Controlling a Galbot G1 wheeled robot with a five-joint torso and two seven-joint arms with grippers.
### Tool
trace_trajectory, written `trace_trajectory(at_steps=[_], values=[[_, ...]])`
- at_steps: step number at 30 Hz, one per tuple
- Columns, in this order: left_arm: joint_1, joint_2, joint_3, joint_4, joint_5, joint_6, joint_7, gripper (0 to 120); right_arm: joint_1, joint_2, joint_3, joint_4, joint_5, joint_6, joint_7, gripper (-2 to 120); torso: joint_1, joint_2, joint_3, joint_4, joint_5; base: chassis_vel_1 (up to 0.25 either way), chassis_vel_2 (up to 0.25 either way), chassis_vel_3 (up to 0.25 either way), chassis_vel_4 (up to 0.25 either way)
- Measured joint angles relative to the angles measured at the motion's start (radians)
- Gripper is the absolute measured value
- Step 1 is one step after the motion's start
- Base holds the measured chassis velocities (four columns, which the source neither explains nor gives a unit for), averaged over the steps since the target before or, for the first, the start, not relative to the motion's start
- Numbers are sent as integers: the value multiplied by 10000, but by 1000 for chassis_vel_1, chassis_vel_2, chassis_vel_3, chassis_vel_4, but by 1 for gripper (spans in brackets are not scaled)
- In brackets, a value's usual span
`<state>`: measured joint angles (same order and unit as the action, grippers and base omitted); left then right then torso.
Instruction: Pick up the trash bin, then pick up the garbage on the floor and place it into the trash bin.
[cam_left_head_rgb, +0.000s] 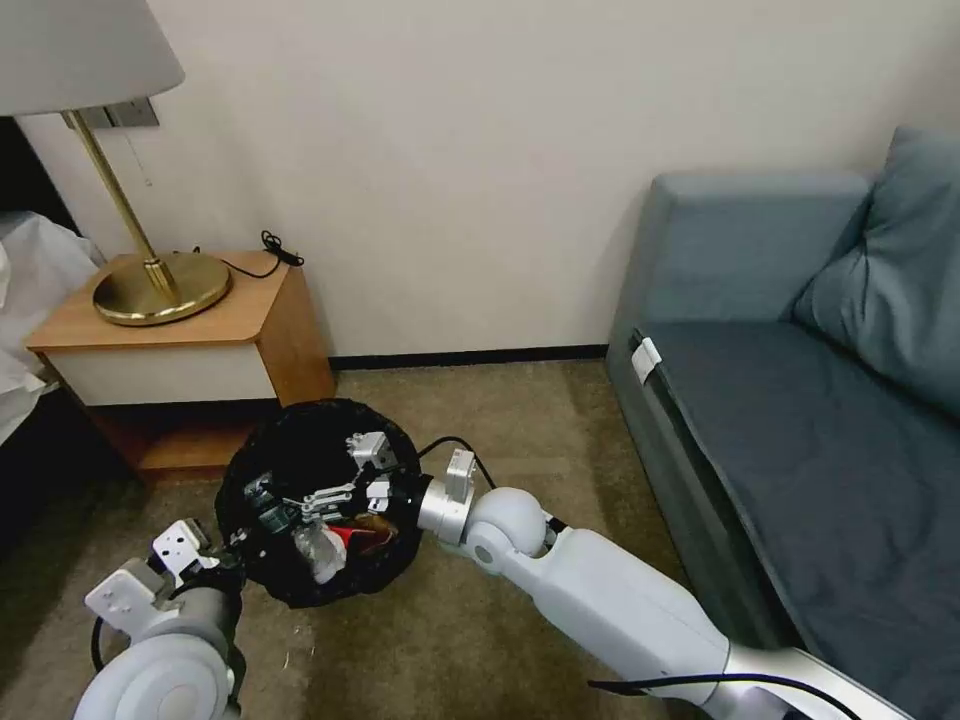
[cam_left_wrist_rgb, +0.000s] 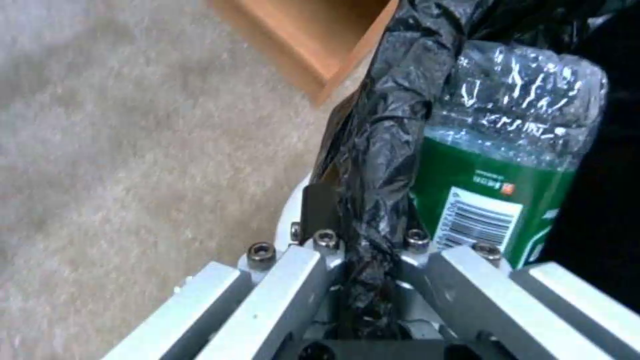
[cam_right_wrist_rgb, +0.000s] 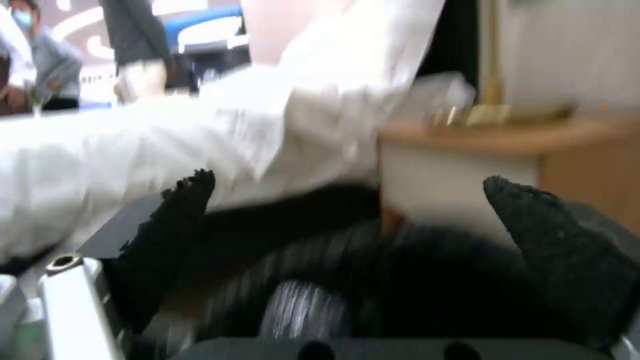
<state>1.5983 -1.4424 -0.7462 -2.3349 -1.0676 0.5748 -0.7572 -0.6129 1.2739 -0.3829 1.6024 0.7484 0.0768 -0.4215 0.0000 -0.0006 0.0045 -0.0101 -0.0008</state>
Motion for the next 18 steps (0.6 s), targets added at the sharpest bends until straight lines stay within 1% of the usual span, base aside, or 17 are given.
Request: trace_trajectory(at_steps=[2, 3, 5, 6, 7, 8, 9, 11, 12, 13, 14, 16, 17, 18], values=[[-124, 66, -83, 403, -198, -6, -56, 1, 68, -269, 896, 747, 406, -82, 3, 100, 0, 0, 0, -5, -2, 0, 0, 0, 0], [-124, 66, -83, 403, -198, -6, -56, 1, 68, -269, 896, 747, 406, -82, 3, 100, 0, 0, 0, -5, -2, 0, 0, 0, 0], [-322, 89, -128, 924, -262, -39, -49, 1, 105, -774, 1890, 1409, 744, -259, 99, 100, 0, 0, 0, -2, -2, 0, 0, 0, 0], [-322, 89, -128, 924, -262, -39, -49, 1, 105, -774, 1890, 1409, 744, -259, 99, 100, 0, 0, 0, -2, -2, 0, 0, 0, 0], [-435, 92, -116, 1294, -185, -59, -32, 1, 48, -1220, 2478, 1728, 945, -359, 130, 100, 0, 0, 0, -5, -1, 0, 0, 0, 0], [-435, 92, -116, 1294, -185, -59, -32, 1, 48, -1220, 2478, 1728, 945, -359, 130, 100, 0, 0, 0, -5, -1, 0, 0, 0, 0], [-462, 93, -104, 1392, -151, -63, -22, 1, 12, -1374, 2645, 1817, 1023, -387, 144, 100, 0, 0, 0, -7, -2, 0, 0, 0, 0], [-589, 92, -46, 1800, -65, -91, 93, 1, -276, -1945, 3129, 2099, 1202, -451, 162, 100, 0, 0, 0, -7, -1, 0, 0, 0, 0], [-589, 92, -46, 1800, -65, -91, 93, 1, -276, -1945, 3129, 2099, 1202, -451, 162, 100, 0, 0, 0, -7, -1, 0, 0, 0, 0], [-665, 92, -26, 2053, 13, -120, 156, 1, -499, -2157, 3289, 2145, 1186, -431, 164, 100, 0, 0, 0, -5, -1, 0, 0, 0, 0], [-665, 92, -26, 2053, 13, -120, 156, 1, -499, -2157, 3289, 2145, 1186, -431, 164, 100, 0, 0, 0, -5, -1, 0, 0, 0, 0], [-772, 83, 12, 2438, -5, -152, 173, 1, -918, -2366, 3467, 2161, 1034, -363, 137, 100, 0, 0, 0, -3, 0, 0, 0, 0, 0], [-772, 83, 12, 2438, -5, -152, 173, 1, -918, -2366, 3467, 2161, 1034, -363, 137, 100, 0, 0, 0, -3, 0, 0, 0, 0, 0], [-820, 80, 24, 2589, -75, -157, 199, 1, -1119, -2426, 3523, 2162, 947, -327, 123, 100, 1, 0, 0, -3, -1, 0, 0, 0, 0]])
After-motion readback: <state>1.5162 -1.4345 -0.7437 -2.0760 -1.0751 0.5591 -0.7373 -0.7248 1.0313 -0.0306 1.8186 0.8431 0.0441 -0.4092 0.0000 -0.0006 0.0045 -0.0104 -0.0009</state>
